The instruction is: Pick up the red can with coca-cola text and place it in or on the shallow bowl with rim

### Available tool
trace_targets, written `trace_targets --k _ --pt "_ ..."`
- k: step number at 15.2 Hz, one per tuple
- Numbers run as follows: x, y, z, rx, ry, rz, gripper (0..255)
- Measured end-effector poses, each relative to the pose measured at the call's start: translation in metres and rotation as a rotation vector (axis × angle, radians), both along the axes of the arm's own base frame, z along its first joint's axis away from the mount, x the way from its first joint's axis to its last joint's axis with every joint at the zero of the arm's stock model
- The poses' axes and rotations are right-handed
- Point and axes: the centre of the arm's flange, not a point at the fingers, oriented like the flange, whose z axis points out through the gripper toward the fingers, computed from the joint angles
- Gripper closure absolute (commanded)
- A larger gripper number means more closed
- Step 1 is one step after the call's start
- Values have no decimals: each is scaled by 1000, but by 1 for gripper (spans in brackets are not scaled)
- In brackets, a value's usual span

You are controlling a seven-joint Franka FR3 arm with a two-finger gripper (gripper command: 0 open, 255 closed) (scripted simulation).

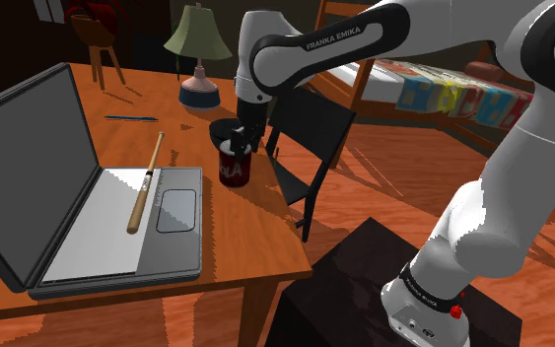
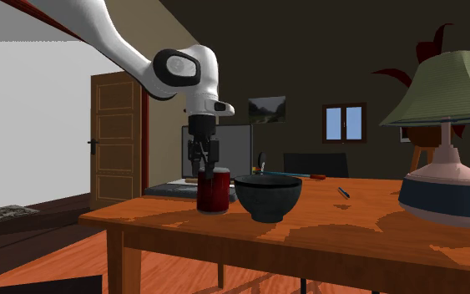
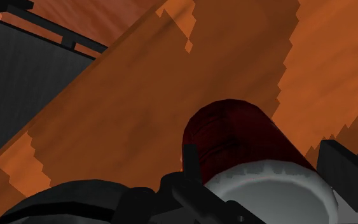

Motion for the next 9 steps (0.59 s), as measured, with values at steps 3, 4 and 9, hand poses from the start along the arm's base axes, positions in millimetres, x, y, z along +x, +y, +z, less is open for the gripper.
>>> trace_targets --k 3,4,9 --pt "0 0 0 0 0 0 255" --pt "0 0 0 0 0 0 255" --pt "-1 -1 14 0 2 0 255"
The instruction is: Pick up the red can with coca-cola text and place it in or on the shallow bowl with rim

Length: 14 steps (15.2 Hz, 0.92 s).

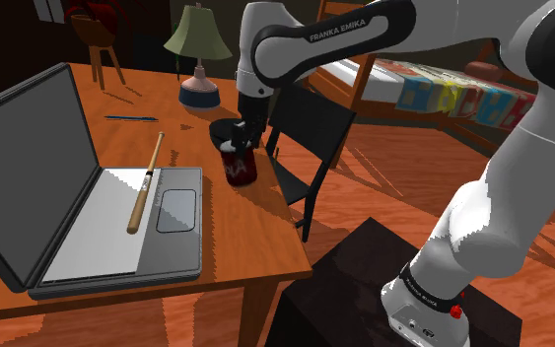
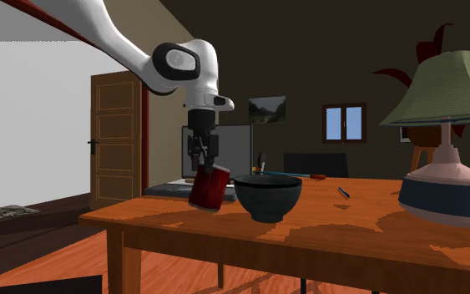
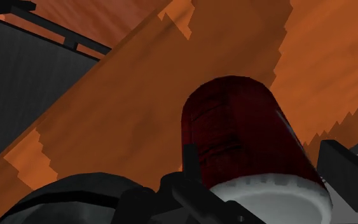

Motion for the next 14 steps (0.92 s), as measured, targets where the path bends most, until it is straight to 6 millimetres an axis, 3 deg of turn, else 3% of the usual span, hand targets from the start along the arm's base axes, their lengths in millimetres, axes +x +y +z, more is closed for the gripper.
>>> trace_targets --k 14 --pt "2 0 74 0 0 0 255"
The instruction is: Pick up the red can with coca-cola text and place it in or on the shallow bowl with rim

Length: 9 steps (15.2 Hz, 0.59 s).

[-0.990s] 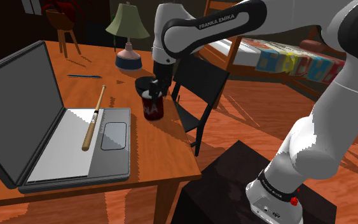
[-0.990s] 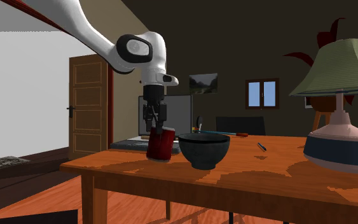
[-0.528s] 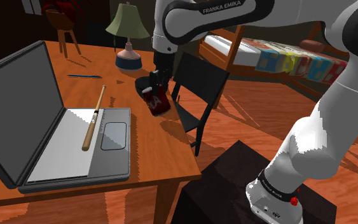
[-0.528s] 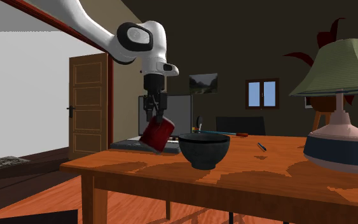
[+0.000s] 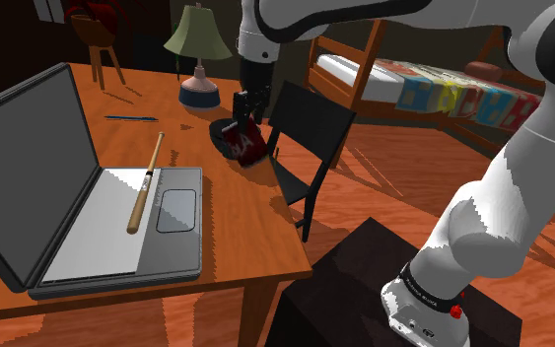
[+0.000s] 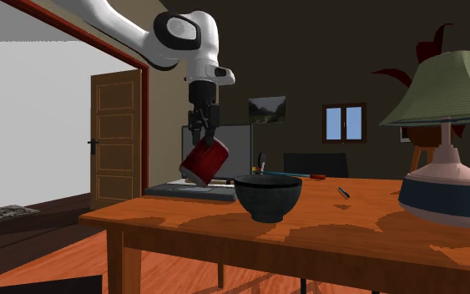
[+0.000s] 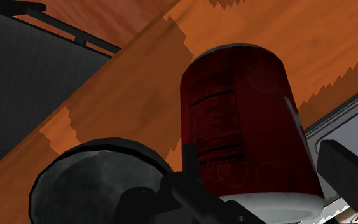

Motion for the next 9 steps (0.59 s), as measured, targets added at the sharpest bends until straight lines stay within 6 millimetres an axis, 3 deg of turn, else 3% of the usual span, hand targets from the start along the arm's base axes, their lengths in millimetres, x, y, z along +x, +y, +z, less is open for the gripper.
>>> trace_targets --k 9 --pt "0 2 48 0 0 0 255"
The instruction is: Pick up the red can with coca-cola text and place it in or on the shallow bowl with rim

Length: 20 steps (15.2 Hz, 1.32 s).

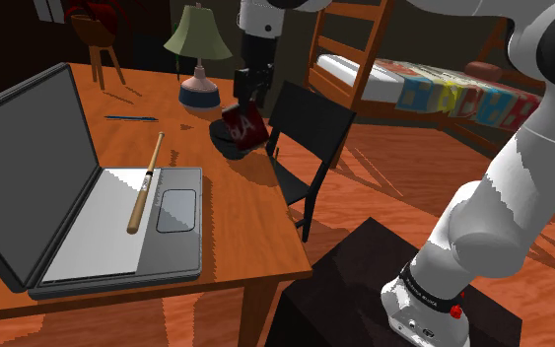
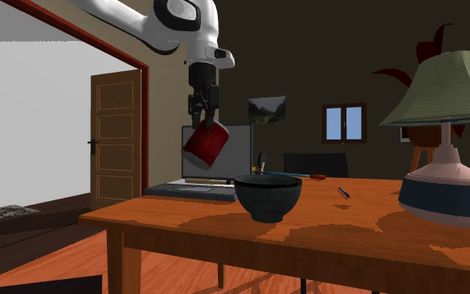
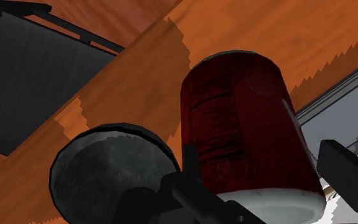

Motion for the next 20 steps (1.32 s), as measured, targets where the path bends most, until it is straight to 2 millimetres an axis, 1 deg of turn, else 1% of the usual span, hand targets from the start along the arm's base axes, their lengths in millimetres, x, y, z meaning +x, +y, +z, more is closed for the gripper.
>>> trace_targets --k 4,6,7,10,12,14,17,18,20 --pt "0 -1 21 0 0 0 255" --pt "0 0 28 0 0 0 255" --pt "7 -3 32 0 0 0 255" --pt "31 -24 42 0 0 0 255" --pt "55 -37 49 0 0 -1 255" --pt "72 -50 53 0 1 0 255" --pt "105 -68 69 0 1 0 255" --pt "117 -79 74 0 0 -1 255" --pt "126 -85 67 0 1 -1 255"
